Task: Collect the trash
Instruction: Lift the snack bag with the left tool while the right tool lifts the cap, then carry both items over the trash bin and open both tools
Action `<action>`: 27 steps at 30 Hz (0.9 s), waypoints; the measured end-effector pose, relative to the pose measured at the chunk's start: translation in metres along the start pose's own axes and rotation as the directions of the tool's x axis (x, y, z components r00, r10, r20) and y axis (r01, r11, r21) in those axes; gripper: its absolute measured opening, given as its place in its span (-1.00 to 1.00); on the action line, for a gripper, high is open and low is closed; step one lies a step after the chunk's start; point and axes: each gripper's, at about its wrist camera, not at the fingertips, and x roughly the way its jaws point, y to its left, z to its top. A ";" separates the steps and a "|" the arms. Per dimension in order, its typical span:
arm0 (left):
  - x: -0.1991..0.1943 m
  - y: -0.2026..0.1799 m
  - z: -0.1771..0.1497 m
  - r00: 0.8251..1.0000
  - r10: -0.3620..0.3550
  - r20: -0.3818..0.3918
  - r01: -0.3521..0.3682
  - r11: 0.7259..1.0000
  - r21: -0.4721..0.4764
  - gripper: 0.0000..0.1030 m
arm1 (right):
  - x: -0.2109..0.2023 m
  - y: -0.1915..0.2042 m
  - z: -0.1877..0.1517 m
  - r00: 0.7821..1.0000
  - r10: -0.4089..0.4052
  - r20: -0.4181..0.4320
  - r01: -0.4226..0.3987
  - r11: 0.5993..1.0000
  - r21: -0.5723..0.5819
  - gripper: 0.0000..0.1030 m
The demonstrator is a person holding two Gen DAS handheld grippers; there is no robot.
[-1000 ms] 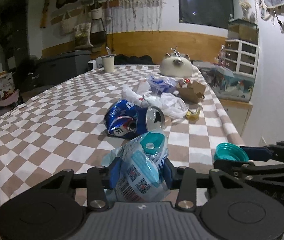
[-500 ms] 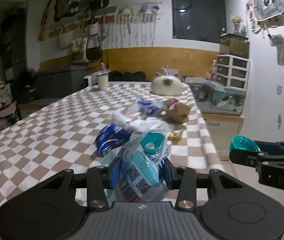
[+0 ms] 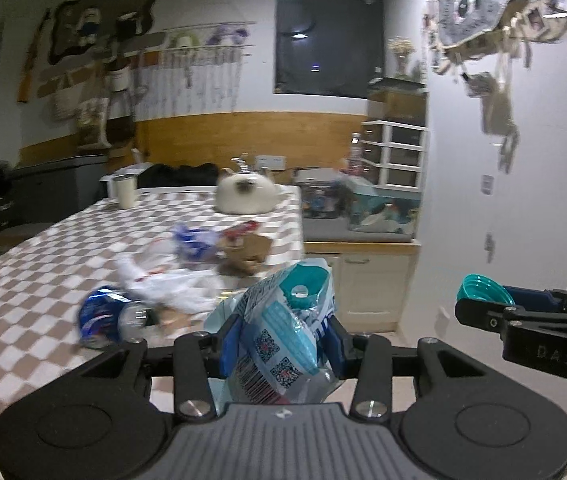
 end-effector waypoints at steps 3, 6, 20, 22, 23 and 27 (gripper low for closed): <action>0.011 -0.022 0.001 0.999 -0.040 -0.007 0.041 0.999 0.013 -0.14 | -0.007 -0.022 -0.003 0.999 -0.050 0.001 0.050 0.999 0.014 -0.03; 0.024 -0.046 -0.002 0.996 -0.081 -0.021 0.082 0.996 0.026 -0.14 | -0.013 -0.045 -0.008 0.995 -0.101 -0.001 0.101 0.994 0.031 -0.03; 0.125 -0.150 -0.029 0.958 -0.232 -0.170 0.244 0.968 0.054 -0.14 | -0.002 -0.154 -0.057 0.957 -0.264 -0.122 0.280 0.949 0.142 -0.03; 0.147 -0.160 -0.038 0.948 -0.242 -0.206 0.258 0.965 0.052 -0.14 | 0.010 -0.171 -0.067 0.947 -0.279 -0.156 0.304 0.939 0.164 -0.03; 0.158 -0.164 -0.044 0.943 -0.245 -0.225 0.263 0.964 0.050 -0.14 | 0.014 -0.177 -0.072 0.943 -0.284 -0.171 0.313 0.934 0.173 -0.03; 0.211 -0.177 -0.067 0.919 -0.252 -0.303 0.274 0.961 0.032 -0.14 | 0.044 -0.211 -0.100 0.922 -0.297 -0.248 0.355 0.904 0.239 -0.03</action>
